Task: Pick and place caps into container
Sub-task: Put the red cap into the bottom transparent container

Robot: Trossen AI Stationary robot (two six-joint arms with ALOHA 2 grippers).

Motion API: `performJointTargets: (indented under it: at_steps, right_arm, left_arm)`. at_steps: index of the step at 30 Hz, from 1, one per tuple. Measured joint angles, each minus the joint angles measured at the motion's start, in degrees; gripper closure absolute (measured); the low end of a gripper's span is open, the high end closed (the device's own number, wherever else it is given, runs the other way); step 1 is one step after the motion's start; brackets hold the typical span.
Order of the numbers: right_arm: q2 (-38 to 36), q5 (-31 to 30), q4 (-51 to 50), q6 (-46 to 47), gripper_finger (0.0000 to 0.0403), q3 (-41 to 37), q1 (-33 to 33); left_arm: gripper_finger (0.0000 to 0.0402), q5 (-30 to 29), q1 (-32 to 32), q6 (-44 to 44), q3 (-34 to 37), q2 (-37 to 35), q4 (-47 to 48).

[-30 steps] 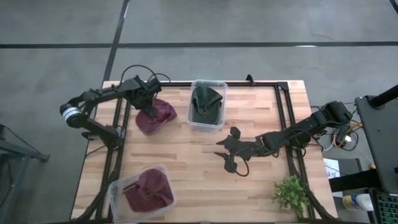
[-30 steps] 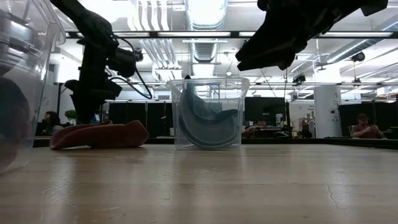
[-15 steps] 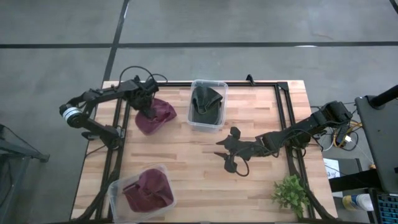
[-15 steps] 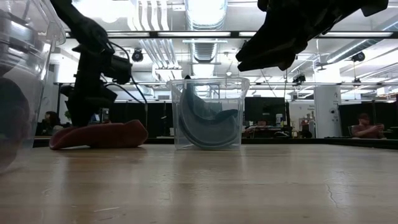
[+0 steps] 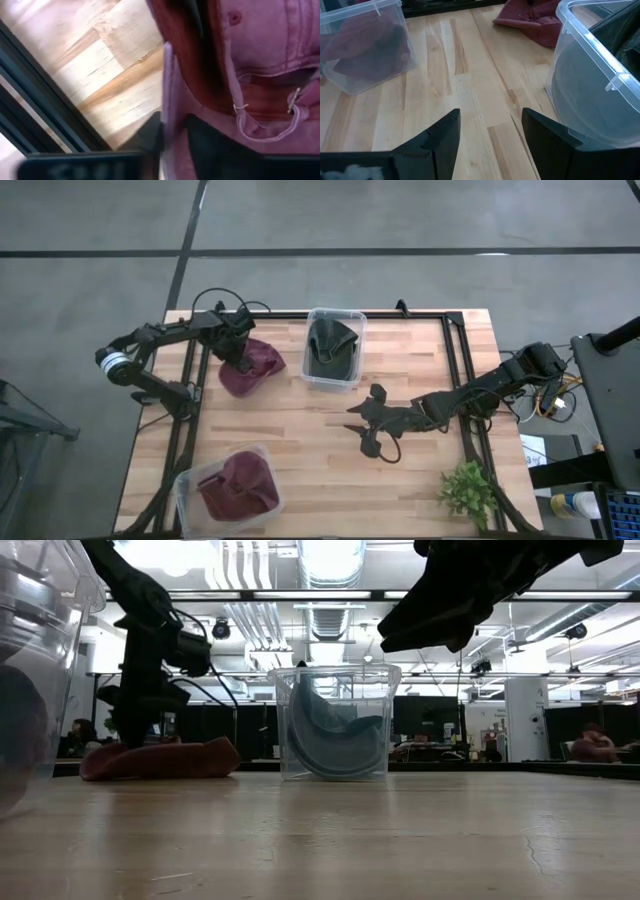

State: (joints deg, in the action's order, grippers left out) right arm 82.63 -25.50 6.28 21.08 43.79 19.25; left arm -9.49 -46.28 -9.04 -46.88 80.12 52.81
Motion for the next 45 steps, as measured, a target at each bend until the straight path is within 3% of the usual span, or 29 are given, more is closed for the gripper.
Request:
performJointTargets:
  at_steps: [2,4,11,32,35,40,45]
  right_arm:
    - [0.0,0.0,0.0,0.0,0.0195,0.0,0.0]
    - [0.0,0.0,0.0,0.0,0.0195,0.0,0.0]
    - [0.0,0.0,0.1,1.0,0.0195,-0.4,0.0]
    - [0.0,0.0,0.1,1.5,0.0195,-0.9,0.0]
    - [0.0,0.0,0.1,1.4,0.0195,-0.9,0.0]
    - [0.0,0.0,0.5,1.5,0.0195,-0.9,0.0]
    - [0.0,0.0,0.7,1.5,0.0195,-0.9,0.0]
  left_arm:
    - [0.0371,0.3,0.0,0.0,-0.1,-0.1,0.2]
    - [0.0386,0.6,0.0,0.3,-0.1,-0.3,0.2]
    - [0.0394,-0.1,0.0,1.7,-3.1,-2.4,3.4]
    - [0.0395,2.3,0.3,6.6,-29.3,-6.9,36.8]
    - [0.0395,5.8,0.3,5.5,-34.2,-7.8,37.0]
    - [0.0395,20.4,0.4,4.3,-42.3,-9.6,36.9]
    - [0.0395,24.7,1.4,0.4,-46.4,-11.4,37.1]
